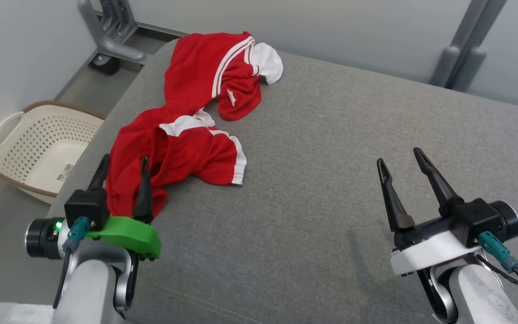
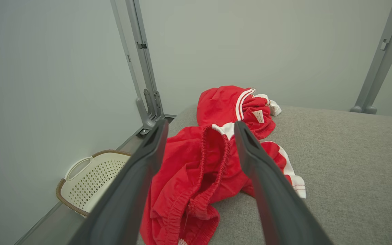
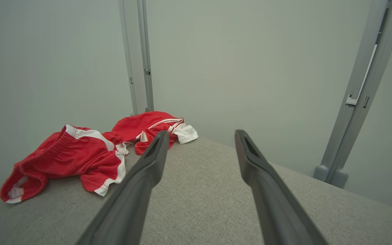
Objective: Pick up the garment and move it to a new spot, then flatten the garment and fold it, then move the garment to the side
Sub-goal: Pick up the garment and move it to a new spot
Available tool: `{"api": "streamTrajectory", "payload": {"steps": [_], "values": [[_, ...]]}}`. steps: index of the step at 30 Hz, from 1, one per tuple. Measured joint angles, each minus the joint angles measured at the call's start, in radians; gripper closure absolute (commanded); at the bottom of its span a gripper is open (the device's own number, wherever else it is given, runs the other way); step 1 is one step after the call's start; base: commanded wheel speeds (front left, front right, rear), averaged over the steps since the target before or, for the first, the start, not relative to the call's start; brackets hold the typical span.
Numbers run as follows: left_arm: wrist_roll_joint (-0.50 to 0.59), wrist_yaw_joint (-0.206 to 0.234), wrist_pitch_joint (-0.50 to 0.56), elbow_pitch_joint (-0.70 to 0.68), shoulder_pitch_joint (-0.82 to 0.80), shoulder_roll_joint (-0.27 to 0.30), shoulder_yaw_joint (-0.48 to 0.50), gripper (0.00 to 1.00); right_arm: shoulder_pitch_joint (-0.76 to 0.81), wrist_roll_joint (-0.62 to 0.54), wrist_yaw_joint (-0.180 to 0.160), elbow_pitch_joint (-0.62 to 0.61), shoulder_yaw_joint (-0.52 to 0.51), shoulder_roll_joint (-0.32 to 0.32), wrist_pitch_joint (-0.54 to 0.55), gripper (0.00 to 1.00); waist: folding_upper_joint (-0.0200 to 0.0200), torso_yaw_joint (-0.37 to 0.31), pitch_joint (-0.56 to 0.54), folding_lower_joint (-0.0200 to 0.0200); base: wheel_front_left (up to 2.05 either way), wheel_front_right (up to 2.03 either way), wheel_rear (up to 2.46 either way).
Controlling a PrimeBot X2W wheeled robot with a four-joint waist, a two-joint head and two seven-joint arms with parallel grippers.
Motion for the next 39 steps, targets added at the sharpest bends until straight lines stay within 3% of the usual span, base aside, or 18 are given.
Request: {"api": "streamTrajectory", "payload": {"steps": [18,34,35,38,39], "values": [[-0.047,0.002,0.074,0.242,-0.173,0.045,0.121,0.00,-0.098,-0.037,0.018,-0.007,0.013,-0.026,0.000,0.00,0.0000,-0.232,0.136,0.0000,0.00,0.00,0.00],[-0.054,0.027,0.064,0.391,-0.246,0.057,0.169,0.00,-0.130,-0.034,0.019,-0.008,0.004,-0.032,0.000,0.00,0.0000,-0.324,0.228,0.0000,0.00,0.00,0.00],[-0.054,0.027,0.062,0.397,-0.250,0.057,0.169,0.04,-0.130,-0.034,0.019,-0.008,0.004,-0.032,0.000,0.00,0.0000,-0.325,0.229,0.0001,0.00,0.00,0.00],[-0.054,0.027,0.042,0.406,-0.257,0.056,0.170,0.91,-0.132,-0.034,0.019,-0.008,0.005,-0.029,0.000,0.00,0.0000,-0.325,0.229,0.0000,0.00,0.00,0.00],[-0.054,0.027,0.029,0.406,-0.261,0.056,0.170,1.00,-0.134,-0.033,0.019,-0.007,0.005,-0.029,0.000,0.00,0.0000,-0.326,0.229,0.0001,0.00,0.00,0.00]]}}
